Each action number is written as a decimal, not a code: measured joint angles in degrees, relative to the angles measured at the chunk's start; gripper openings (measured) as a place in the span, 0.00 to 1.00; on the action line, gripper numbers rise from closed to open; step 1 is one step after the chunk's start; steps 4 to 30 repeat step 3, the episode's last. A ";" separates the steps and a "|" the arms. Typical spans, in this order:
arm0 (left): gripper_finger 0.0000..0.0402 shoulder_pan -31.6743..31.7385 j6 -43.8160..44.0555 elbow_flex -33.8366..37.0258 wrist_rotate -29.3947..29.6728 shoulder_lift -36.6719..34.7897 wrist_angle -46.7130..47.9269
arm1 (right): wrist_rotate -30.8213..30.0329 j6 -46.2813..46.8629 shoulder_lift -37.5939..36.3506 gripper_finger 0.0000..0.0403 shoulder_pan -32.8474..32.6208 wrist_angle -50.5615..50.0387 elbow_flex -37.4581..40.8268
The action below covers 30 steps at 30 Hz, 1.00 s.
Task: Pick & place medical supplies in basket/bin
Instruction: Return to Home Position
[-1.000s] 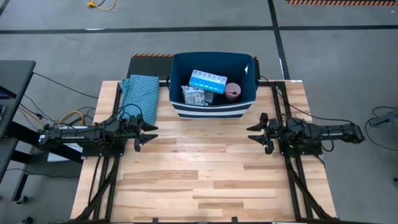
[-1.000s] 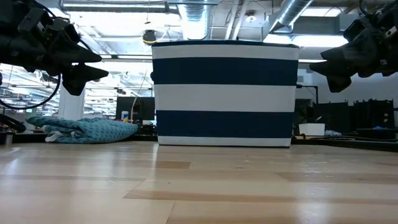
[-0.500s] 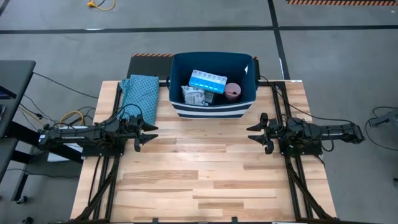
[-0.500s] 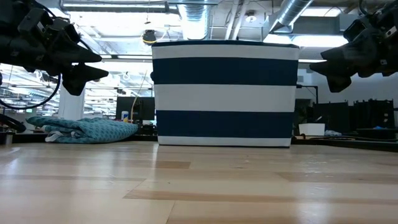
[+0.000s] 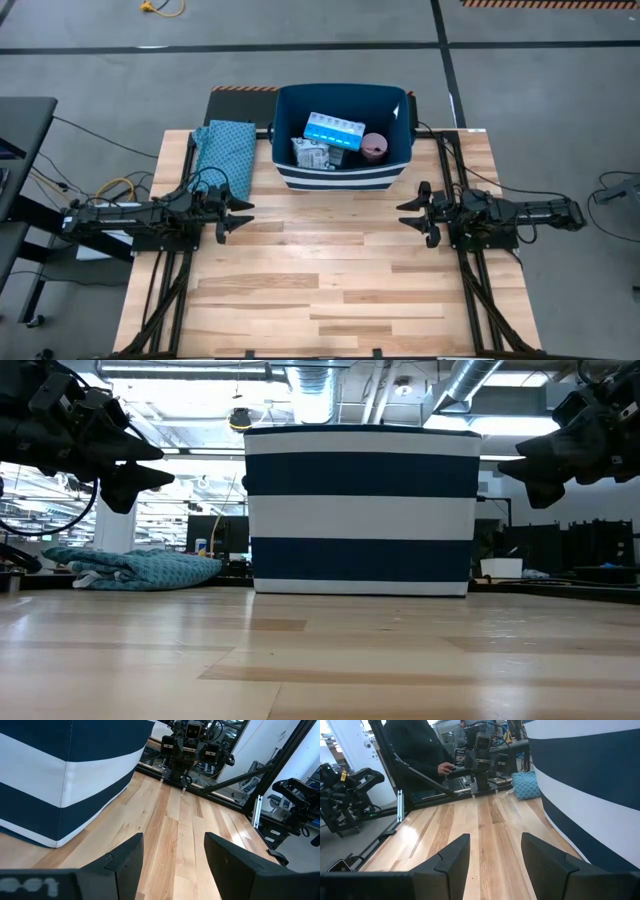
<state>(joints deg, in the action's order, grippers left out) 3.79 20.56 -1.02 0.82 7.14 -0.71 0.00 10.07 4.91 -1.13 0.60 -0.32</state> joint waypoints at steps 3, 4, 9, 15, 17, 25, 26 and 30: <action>0.50 0.00 0.00 0.00 -0.01 0.00 0.00 | 0.01 0.02 0.00 0.43 0.02 0.02 0.00; 0.50 0.00 0.00 0.00 -0.01 0.00 0.00 | 0.01 0.02 0.00 0.43 0.02 0.02 0.00; 0.50 0.00 0.00 0.00 -0.01 0.00 0.00 | 0.01 0.02 0.00 0.43 0.02 0.02 0.00; 0.50 0.00 0.00 0.00 -0.01 0.00 0.00 | 0.01 0.02 0.00 0.43 0.02 0.02 0.00; 0.50 0.00 0.00 0.00 -0.01 0.00 0.00 | 0.01 0.02 0.00 0.43 0.02 0.02 0.00; 0.50 0.00 0.00 0.00 -0.01 0.00 0.00 | 0.01 0.02 0.00 0.43 0.02 0.02 0.00; 0.50 0.00 0.00 0.00 -0.01 0.00 0.00 | 0.01 0.02 0.00 0.43 0.02 0.02 0.00; 0.50 0.00 0.00 0.00 -0.01 0.00 0.00 | 0.01 0.02 0.00 0.43 0.02 0.02 0.00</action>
